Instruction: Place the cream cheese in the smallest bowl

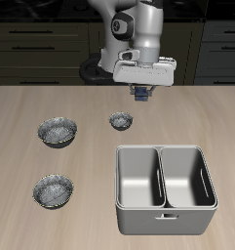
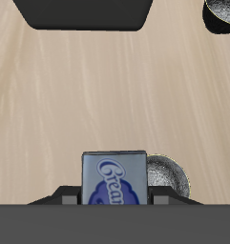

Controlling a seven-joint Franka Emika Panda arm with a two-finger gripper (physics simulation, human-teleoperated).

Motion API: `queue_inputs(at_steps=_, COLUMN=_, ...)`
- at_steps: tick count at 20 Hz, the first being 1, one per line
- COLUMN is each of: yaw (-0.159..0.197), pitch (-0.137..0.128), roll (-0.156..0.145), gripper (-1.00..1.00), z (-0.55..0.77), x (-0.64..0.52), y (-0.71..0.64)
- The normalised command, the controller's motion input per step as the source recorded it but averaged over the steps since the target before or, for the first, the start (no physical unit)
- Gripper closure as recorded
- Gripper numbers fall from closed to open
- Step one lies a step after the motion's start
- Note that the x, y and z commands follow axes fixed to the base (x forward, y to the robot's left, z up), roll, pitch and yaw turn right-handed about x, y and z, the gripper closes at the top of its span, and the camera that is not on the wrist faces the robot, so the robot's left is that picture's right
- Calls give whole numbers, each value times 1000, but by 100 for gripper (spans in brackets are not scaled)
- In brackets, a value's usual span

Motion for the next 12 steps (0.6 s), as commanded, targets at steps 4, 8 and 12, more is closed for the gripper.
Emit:
queue_inputs(at_steps=4, yaw=-9, pitch=18, roll=-70, gripper=100, z=-9, x=12, y=-503)
queue_inputs(at_steps=8, yaw=-9, pitch=-9, roll=-15, gripper=100, z=-36, x=74, y=-316)
queue_inputs(at_steps=12, yaw=9, pitch=-19, roll=-6, gripper=100, z=-24, x=42, y=-29)
